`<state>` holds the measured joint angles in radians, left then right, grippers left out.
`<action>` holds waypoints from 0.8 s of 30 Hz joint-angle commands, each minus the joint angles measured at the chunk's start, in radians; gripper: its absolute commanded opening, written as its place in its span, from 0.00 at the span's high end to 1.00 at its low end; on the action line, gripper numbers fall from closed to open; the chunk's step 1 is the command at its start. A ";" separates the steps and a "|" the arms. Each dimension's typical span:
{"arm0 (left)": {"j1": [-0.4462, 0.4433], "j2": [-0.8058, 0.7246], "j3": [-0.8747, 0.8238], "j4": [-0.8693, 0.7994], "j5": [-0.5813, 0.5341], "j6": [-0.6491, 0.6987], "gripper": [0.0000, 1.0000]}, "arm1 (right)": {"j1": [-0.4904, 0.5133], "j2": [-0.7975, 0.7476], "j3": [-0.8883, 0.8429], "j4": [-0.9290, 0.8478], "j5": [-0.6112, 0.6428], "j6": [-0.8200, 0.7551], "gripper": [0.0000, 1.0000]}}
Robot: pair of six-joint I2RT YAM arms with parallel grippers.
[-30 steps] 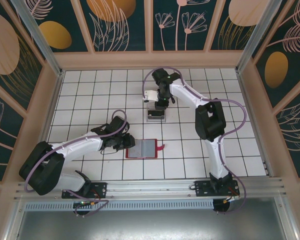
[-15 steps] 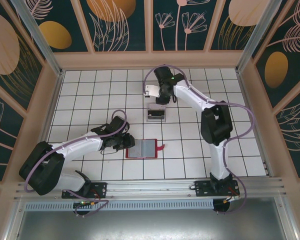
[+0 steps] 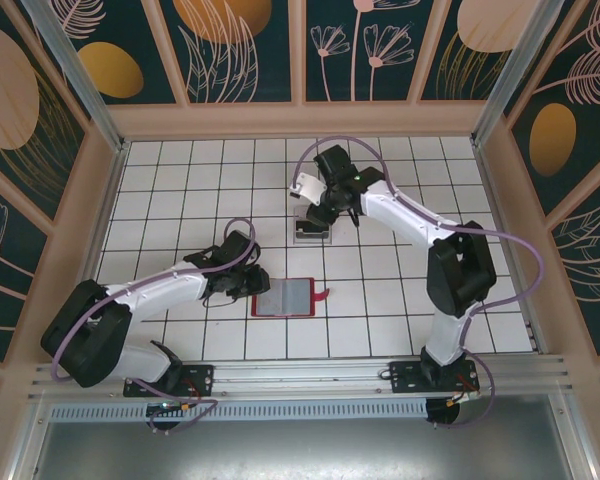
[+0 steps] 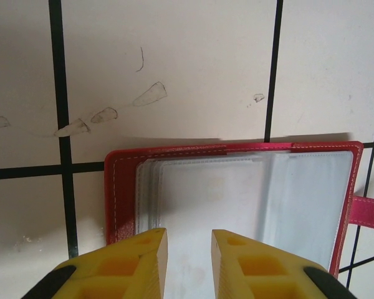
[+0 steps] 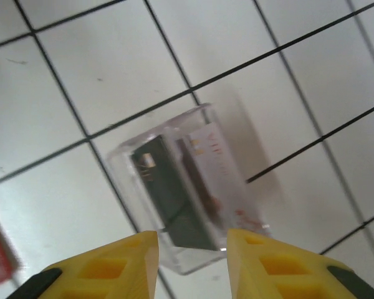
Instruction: Take the credit cards out of the card holder
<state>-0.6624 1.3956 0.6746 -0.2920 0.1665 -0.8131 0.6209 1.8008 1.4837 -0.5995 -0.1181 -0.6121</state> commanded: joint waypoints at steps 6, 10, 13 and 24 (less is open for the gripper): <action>0.019 0.018 0.040 0.006 -0.027 0.028 0.74 | 0.060 -0.178 -0.257 0.217 -0.049 0.648 0.74; 0.041 0.017 0.048 0.011 -0.018 0.034 0.74 | 0.074 -0.216 -0.342 0.221 -0.096 0.911 0.77; 0.074 0.008 0.039 0.020 -0.002 0.044 0.75 | 0.092 -0.245 -0.402 0.235 -0.141 1.071 0.80; 0.241 -0.035 0.010 0.016 0.066 0.117 0.75 | 0.285 -0.207 -0.435 0.265 -0.173 1.302 0.77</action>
<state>-0.4442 1.3796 0.6872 -0.2653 0.2058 -0.7467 0.8604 1.5692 1.0332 -0.3637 -0.2897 0.5961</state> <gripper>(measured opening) 0.256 0.225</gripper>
